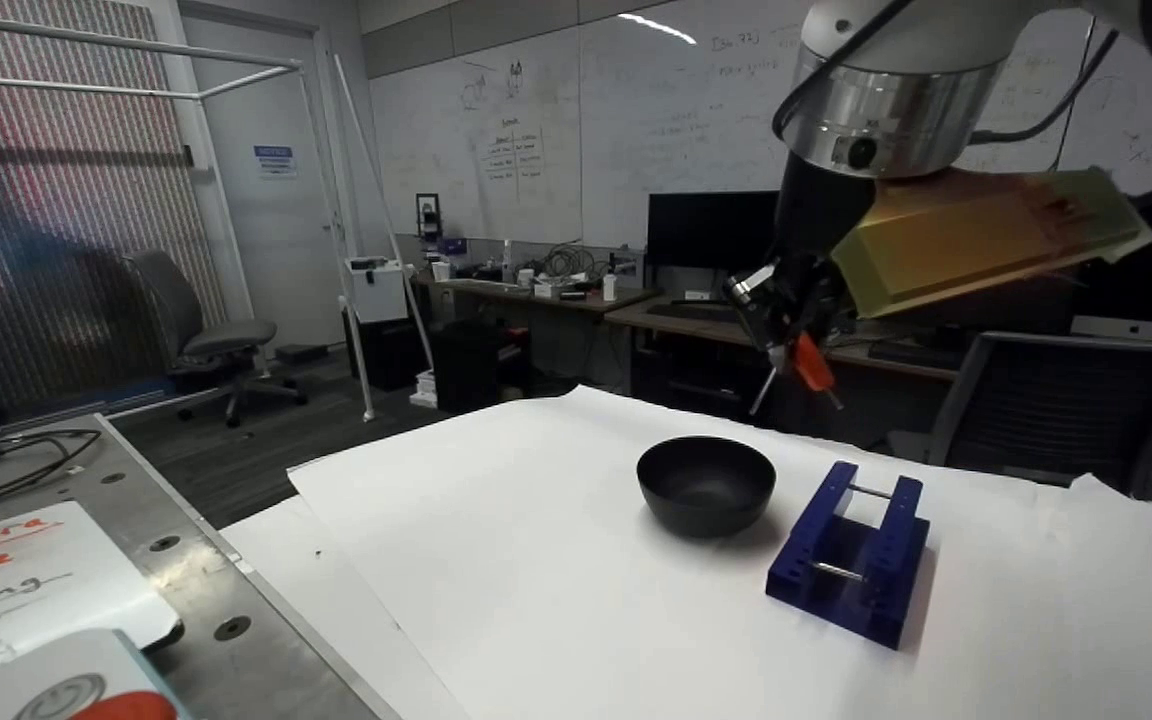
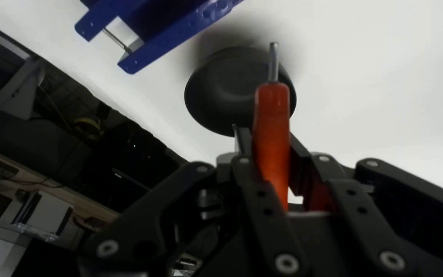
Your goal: Put the wrench in the bowl
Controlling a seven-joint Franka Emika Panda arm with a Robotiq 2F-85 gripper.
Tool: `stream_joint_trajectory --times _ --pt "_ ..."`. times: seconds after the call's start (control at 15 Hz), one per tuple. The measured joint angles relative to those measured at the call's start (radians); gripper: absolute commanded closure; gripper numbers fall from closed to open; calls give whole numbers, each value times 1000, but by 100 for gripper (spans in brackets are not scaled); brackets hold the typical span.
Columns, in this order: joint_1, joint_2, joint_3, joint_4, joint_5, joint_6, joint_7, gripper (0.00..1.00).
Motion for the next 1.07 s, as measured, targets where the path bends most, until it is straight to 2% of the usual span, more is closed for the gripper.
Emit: stream_joint_trajectory --times 0.27,0.47,0.6,0.87,1.07 --pt "-77 82 -39 -31 -184 75 40 89" --pt "-96 199 -100 -31 -202 132 28 89" --pt "-97 269 -128 -24 -219 210 25 90" --pt "-88 343 -144 0 -253 340 24 89" --pt "-73 386 -157 26 -262 358 24 89"
